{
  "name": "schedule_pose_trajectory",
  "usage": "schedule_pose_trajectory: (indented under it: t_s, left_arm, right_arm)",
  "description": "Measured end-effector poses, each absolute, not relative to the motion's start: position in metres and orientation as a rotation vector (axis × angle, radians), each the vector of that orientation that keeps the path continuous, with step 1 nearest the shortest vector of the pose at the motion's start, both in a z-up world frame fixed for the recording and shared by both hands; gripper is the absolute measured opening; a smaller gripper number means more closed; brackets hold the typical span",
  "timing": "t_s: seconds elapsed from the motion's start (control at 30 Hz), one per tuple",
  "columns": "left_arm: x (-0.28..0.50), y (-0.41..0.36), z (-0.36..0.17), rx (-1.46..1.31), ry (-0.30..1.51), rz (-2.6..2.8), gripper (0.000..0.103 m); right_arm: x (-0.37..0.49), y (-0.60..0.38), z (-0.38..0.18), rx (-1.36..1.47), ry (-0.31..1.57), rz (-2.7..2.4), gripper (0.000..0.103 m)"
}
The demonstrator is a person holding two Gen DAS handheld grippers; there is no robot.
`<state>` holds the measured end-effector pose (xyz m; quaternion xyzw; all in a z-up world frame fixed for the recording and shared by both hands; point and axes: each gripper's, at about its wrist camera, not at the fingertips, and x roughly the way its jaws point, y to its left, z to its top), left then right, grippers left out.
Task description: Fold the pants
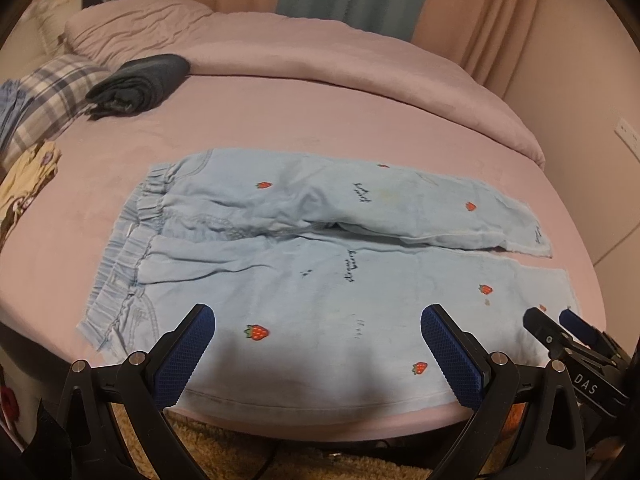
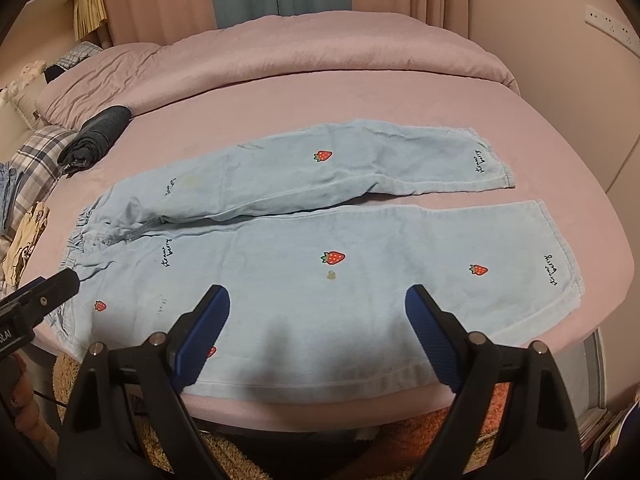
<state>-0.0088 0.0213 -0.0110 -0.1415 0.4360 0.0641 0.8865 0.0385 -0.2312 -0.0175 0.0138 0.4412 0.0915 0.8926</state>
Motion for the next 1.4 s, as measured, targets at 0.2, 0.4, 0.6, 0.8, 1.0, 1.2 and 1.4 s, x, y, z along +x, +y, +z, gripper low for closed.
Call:
schedule_pose_trajectory:
  t_s: [0.2,0.4,0.6,0.8,1.0,1.2,1.4]
  left_arm:
    - [-0.016,0.049,-0.018,-0.362,0.917,0.190,0.103]
    - [-0.026,0.081,-0.024,-0.439,0.916,0.263,0.103]
    - [-0.030,0.103,-0.028,-0.469,0.911,0.312,0.103]
    - [-0.030,0.128,-0.034,-0.496,0.902,0.366,0.103]
    - [-0.038,0.182,-0.052,-0.551,0.910,0.524,0.103]
    - [-0.043,0.208,-0.086,-0.647,0.971,0.549,0.100]
    - [-0.036,0.197,-0.102,-0.628,1.016,0.552,0.072]
  right_arm:
    - [0.049,-0.242,-0.019,0.060,0.924,0.168,0.089]
    - [0.059,-0.255,-0.022,0.087,0.940,0.129,0.089]
    - [0.060,-0.272,-0.018,0.112,0.931,0.078,0.089]
    - [0.061,-0.299,-0.017,0.140,0.921,0.014,0.089]
    - [0.068,-0.369,-0.017,0.207,0.901,-0.163,0.090]
    - [0.075,-0.450,-0.043,0.256,0.953,-0.399,0.090]
    - [0.079,-0.493,-0.073,0.398,0.989,-0.423,0.089]
